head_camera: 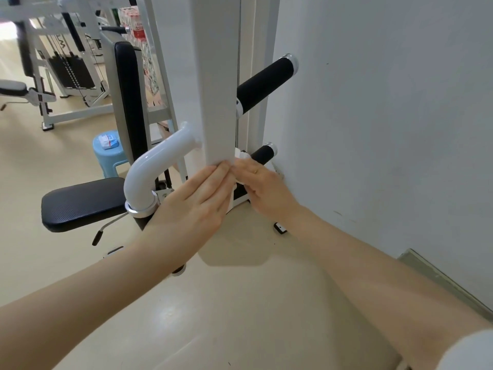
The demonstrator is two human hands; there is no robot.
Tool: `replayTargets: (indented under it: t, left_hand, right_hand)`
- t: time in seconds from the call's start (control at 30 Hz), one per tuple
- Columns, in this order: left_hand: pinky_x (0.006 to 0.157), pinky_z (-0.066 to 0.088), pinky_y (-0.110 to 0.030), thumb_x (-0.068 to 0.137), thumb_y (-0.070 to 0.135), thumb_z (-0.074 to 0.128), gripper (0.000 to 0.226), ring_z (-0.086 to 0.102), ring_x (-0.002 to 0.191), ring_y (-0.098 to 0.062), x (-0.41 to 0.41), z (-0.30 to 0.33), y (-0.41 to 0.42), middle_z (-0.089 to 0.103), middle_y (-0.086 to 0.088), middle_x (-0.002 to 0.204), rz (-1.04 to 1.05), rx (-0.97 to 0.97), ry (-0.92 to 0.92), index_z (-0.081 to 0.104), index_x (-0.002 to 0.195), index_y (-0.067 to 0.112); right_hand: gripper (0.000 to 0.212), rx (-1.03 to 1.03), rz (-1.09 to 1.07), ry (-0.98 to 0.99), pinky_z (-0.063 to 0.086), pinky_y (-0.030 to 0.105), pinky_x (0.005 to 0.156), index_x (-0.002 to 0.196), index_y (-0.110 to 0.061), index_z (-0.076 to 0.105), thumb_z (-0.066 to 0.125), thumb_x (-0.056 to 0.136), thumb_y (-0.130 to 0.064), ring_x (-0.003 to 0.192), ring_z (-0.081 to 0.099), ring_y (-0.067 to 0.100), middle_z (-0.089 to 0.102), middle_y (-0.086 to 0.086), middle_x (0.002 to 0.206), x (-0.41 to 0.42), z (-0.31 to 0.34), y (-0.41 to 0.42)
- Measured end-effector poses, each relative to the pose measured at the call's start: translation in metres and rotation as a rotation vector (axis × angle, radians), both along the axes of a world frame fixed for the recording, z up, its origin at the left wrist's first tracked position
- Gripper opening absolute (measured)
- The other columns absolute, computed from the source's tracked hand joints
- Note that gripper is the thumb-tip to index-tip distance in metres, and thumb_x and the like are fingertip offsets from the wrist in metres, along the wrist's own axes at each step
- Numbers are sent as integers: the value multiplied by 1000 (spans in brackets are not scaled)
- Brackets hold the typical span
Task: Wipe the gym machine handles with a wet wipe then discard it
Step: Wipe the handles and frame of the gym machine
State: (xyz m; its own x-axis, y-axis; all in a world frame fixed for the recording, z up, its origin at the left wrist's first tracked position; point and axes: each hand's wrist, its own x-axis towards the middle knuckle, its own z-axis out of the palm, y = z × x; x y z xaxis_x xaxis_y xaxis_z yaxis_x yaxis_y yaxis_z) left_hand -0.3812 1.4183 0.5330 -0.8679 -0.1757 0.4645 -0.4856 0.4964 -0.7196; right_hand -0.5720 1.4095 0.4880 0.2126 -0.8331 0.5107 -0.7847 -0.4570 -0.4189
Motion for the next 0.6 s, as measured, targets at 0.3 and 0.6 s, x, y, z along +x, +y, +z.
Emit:
replayTargets:
  t: [0.3, 0.6]
  left_hand:
    - [109, 25, -43, 93, -11, 17, 48, 52, 122, -33, -7, -2, 15, 57, -20, 128, -9, 30, -15, 55, 121, -8]
    - [109, 22, -42, 93, -13, 16, 49, 51, 122, -34, -13, 0, 25, 56, -20, 128, -5, 23, 15, 55, 121, -8]
  right_hand:
    - [44, -39, -32, 82, 47, 35, 81, 106, -6, 63, 27, 83, -15, 95, 57, 28, 64, 12, 97, -14, 10, 5]
    - [20, 167, -753, -604, 36, 19, 69, 99, -12, 54, 37, 94, -2, 83, 44, 15, 50, 3, 92, -25, 9, -4]
